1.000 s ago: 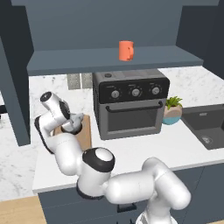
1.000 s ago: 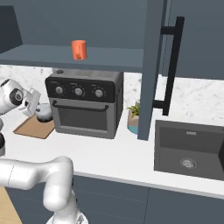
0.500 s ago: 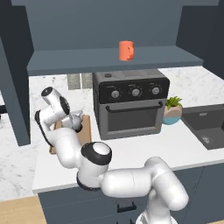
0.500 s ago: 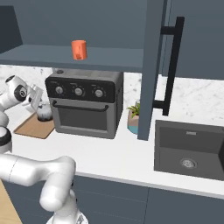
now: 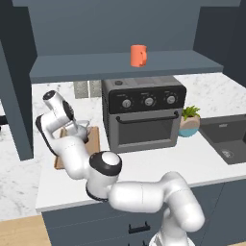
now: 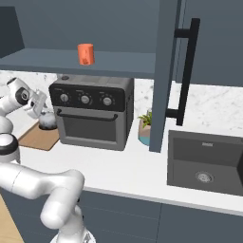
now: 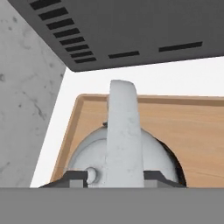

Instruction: Pick the kettle from the counter and place it on the tray. Then pick the mug from the cabinet and place it on the tray. Then close the cabinet doors.

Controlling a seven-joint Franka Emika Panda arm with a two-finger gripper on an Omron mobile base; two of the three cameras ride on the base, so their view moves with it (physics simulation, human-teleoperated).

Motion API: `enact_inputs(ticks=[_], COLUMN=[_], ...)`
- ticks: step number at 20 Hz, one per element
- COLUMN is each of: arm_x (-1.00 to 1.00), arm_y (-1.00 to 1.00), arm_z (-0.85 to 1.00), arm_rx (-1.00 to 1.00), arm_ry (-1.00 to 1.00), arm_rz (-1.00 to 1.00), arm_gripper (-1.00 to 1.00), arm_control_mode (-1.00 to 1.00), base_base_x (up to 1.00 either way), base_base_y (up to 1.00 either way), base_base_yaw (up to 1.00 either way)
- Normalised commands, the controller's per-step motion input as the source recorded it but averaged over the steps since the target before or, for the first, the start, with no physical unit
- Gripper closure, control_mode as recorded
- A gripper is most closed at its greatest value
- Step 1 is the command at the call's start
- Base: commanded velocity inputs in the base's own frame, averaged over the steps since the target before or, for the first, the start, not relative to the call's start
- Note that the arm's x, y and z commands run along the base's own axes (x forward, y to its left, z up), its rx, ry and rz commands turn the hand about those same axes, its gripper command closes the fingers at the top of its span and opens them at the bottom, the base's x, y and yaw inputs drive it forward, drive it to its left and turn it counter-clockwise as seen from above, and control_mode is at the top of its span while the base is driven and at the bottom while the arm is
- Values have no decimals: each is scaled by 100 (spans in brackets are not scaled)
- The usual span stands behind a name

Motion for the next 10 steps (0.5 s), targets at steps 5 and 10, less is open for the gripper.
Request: enact_inputs(ticks=[5,10], arm_x=[-5,-1], arm_y=[0,0], arm_z=[-25,-20], arm_rx=[0,0], arm_ry=[0,0], arm_rz=[0,0], arm_gripper=[-100,-100], arm_control_mode=[-100,-100], base_base_x=[0,0], base_base_y=[0,0], base_base_yaw=[0,0])
